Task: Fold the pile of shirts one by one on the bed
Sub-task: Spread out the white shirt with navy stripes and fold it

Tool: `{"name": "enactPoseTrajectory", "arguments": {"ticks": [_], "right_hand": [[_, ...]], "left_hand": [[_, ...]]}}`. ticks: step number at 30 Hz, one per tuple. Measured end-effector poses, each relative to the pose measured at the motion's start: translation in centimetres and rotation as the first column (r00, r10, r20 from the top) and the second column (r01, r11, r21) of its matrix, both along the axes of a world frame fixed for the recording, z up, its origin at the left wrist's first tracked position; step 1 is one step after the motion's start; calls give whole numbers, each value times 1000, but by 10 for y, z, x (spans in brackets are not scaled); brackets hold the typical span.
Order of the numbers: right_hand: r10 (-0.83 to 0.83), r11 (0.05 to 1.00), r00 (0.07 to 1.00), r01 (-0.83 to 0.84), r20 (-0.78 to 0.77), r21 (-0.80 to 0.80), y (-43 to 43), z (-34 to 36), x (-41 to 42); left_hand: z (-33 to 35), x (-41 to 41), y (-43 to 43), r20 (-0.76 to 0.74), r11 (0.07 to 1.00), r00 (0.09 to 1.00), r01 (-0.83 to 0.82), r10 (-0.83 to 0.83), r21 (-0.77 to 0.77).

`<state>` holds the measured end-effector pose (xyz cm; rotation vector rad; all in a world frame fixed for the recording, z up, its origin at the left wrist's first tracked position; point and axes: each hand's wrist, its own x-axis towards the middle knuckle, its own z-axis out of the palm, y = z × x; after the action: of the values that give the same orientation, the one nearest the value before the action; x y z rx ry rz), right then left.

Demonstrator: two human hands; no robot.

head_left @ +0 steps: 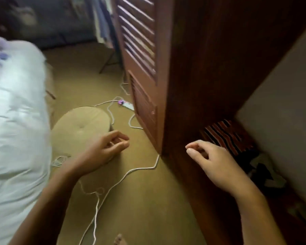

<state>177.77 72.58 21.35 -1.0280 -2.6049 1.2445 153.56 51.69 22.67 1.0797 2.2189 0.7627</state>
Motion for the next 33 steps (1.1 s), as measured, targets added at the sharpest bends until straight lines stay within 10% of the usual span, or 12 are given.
{"name": "enactPoseTrajectory", "arguments": {"ticks": [12, 33], "right_hand": [[642, 766, 766, -643, -22, -21, -243, 59, -312], [907, 420, 417, -886, -57, 197, -339, 74, -765]], "left_hand": [[52, -114, -336, 51, 733, 746, -663, 664, 150], [56, -433, -429, 28, 420, 431, -890, 902, 180]]}}
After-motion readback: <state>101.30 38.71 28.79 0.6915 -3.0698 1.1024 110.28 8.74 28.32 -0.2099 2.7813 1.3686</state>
